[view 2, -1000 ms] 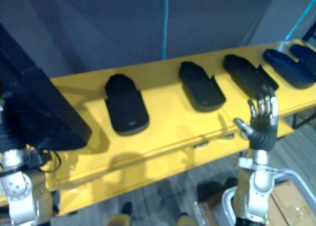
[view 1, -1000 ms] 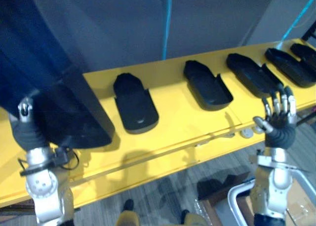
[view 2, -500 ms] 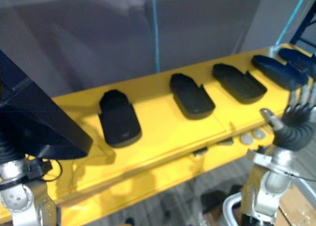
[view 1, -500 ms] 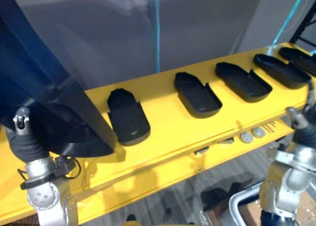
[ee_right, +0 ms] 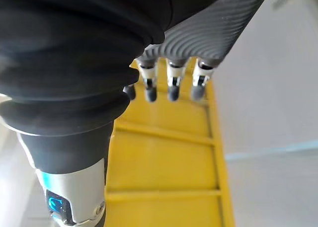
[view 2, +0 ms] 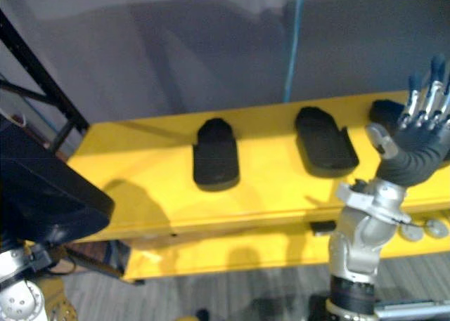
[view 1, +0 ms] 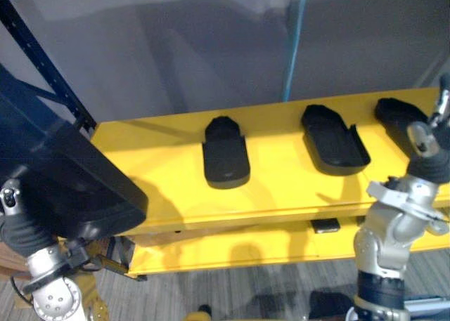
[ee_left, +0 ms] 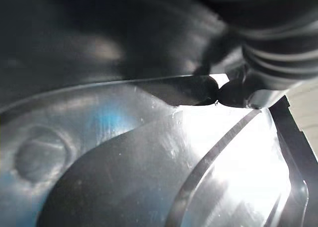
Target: Walk over and take plastic housings, then place them on the shelf
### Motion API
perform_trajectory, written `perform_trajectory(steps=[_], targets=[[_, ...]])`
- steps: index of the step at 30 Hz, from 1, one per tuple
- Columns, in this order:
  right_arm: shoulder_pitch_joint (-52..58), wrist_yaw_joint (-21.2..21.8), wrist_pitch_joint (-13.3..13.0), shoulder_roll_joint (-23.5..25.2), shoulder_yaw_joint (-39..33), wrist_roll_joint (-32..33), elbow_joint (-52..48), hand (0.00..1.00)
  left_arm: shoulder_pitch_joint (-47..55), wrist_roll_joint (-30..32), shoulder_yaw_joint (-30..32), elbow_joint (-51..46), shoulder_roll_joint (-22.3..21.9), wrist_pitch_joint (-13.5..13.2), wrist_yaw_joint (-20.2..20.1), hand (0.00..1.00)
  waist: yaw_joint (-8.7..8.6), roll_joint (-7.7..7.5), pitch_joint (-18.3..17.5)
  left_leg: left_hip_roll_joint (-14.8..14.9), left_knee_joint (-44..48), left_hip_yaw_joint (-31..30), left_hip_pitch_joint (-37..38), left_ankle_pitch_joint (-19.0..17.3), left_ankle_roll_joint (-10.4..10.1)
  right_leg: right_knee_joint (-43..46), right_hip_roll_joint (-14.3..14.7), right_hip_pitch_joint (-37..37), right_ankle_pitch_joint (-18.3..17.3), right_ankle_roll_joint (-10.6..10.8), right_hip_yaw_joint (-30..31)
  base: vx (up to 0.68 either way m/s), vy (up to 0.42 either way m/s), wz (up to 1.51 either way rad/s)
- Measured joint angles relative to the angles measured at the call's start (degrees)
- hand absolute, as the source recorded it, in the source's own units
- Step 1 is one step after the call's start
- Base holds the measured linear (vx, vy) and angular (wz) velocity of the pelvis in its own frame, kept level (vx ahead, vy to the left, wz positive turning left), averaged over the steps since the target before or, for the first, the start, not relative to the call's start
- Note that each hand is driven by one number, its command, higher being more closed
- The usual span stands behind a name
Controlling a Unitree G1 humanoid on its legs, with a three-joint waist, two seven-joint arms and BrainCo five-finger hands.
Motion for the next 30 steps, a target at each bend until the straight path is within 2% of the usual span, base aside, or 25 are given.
perform_trajectory(steps=[4,8,10,12,14,15,17,21,22,23,27,30], targets=[[1.7,-2.9,0.0,1.4,-1.1,-2.4,-1.7,0.0,-1.1,1.5,0.0,-0.1,0.5,0.3,-0.7,1.0,-0.53,-2.03,-0.2,-1.3,-2.3,0.5,0.4,1.1,0.7,-2.6,-0.4,0.7,2.6,1.1,0.2,0.03,0.053,-0.02],[2.9,-4.5,0.5,1.7,-1.7,-4.8,-1.7,0.0,-1.3,2.1,0.1,-0.3,0.9,0.9,-1.1,1.0,-1.26,-2.03,-0.3,-2.3,-3.5,0.9,1.3,1.4,1.0,-3.1,-1.2,1.0,2.8,1.5,0.5,0.05,0.034,-0.02],[4.4,-5.9,2.0,1.8,-2.0,-7.4,-1.7,0.0,-1.5,3.2,0.2,-0.3,0.9,2.3,-1.1,1.0,-1.48,-2.03,-0.3,-2.3,-3.5,1.1,1.3,1.4,1.0,-3.2,-1.3,0.9,2.8,1.5,0.8,0.04,0.003,-0.06],[5.3,-9.6,3.7,1.9,-3.1,-11.4,-1.7,0.0,-1.5,5.6,0.4,-0.3,1.0,3.8,-0.8,1.0,-1.51,-2.0,-0.3,-2.2,-3.5,2.1,1.4,1.4,1.0,-3.3,-1.1,0.7,2.9,1.6,1.6,0.02,-0.001,-0.15],[7.5,-17.1,6.4,2.2,-6.3,-17.1,-1.7,0.0,-1.5,8.3,0.9,-0.1,1.2,6.3,-0.6,1.0,-1.89,-1.87,-0.2,-2.1,-3.6,2.6,1.8,1.2,1.2,-3.4,-1.1,0.6,2.9,1.6,2.1,0.01,-0.002,-0.15],[8.2,-19.4,7.2,2.4,-7.4,-18.2,-1.7,0.0,-1.5,9.0,1.2,-0.1,1.4,7.1,-0.5,1.0,-2.04,-1.84,-0.2,-2.1,-3.6,2.8,2.0,1.1,1.1,-3.5,-1.1,0.7,2.9,1.6,2.3,0.01,0.002,-0.2],[10.9,-26.8,10.3,3.8,-11.9,-19.1,-1.5,0.0,-1.2,11.2,3.8,2.1,3.4,9.1,1.1,1.0,-2.84,-1.6,-0.2,-1.9,-3.6,4.3,2.6,0.5,1.1,-4.2,-0.9,0.6,3.4,1.7,3.8,0.01,0.0,-0.31],[15.7,-33.4,14.5,6.3,-17.7,-18.8,1.3,0.0,-0.9,11.2,6.9,6.9,5.6,13.2,3.1,1.0,-3.71,-0.96,-0.4,-1.8,-3.6,7.4,3.4,-0.1,1.1,-5.2,-0.7,0.1,4.4,1.7,6.6,0.01,0.004,-0.42],[17.8,-34.5,16.1,7.6,-18.5,-18.6,2.7,0.0,-0.9,11.2,7.0,7.6,5.6,14.6,4.1,1.0,-4.64,-0.93,-0.4,-1.8,-3.6,8.3,3.4,-0.1,1.1,-5.1,-0.7,-0.2,4.6,1.7,7.0,0.01,0.002,-0.23],[19.6,-34.6,17.4,8.8,-18.9,-17.8,4.2,0.0,-1.0,11.2,7.0,8.2,5.7,15.6,4.3,1.0,-4.83,-0.92,-0.4,-1.7,-3.6,8.8,3.7,-0.1,1.2,-5.1,-0.6,-0.2,4.7,1.7,7.7,0.0,-0.007,-0.29],[25.9,-34.0,19.4,13.1,-18.9,-15.7,12.8,0.0,-0.8,10.9,6.9,9.1,7.3,17.7,6.1,1.0,-4.9,-0.49,-0.5,-0.9,-3.6,11.6,5.5,-1.0,1.0,-5.1,-0.5,0.1,4.7,1.7,9.6,0.0,-0.019,-0.3],[29.1,-26.5,19.8,14.7,-18.8,-10.1,22.1,0.0,-1.0,10.3,6.9,9.4,11.3,19.3,6.3,1.0,-4.94,-0.1,-0.8,-0.6,-3.6,12.1,5.9,-1.4,1.0,-5.2,-0.5,0.7,4.7,1.7,9.7,-0.01,-0.01,-0.06]])
